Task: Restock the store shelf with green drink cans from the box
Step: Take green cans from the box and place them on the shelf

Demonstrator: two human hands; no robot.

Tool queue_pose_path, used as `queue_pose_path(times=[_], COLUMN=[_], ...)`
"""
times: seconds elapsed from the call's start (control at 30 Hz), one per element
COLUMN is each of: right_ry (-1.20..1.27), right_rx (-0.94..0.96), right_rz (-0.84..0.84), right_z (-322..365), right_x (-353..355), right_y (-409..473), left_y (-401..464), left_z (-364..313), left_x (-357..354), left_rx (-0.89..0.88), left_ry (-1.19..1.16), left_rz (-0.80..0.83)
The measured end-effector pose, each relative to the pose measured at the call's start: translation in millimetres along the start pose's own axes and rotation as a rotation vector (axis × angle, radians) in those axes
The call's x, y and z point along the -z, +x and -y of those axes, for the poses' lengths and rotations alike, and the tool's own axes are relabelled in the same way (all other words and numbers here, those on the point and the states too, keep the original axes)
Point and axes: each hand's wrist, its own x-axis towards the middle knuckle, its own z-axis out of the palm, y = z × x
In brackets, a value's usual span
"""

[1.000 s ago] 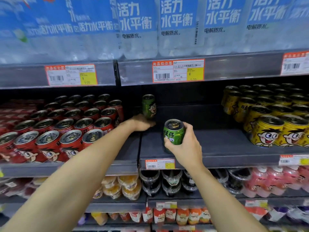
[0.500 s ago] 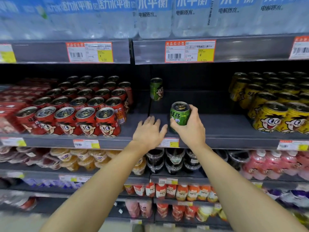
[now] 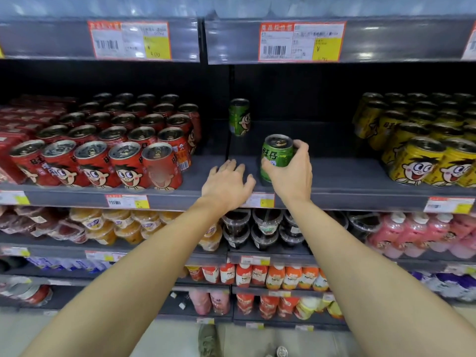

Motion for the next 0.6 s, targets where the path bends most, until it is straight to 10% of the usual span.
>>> queue_pose_path(times=[0.6], right_ry=[-0.005], right_rx=[-0.140], right_rz=[0.038], right_z=[4], right_x=[-46], right_y=[98], left_y=[0], left_z=[0], left_x=[-1], left_rx=[-0.016], left_ry=[0.047], left_rz=[-0.019])
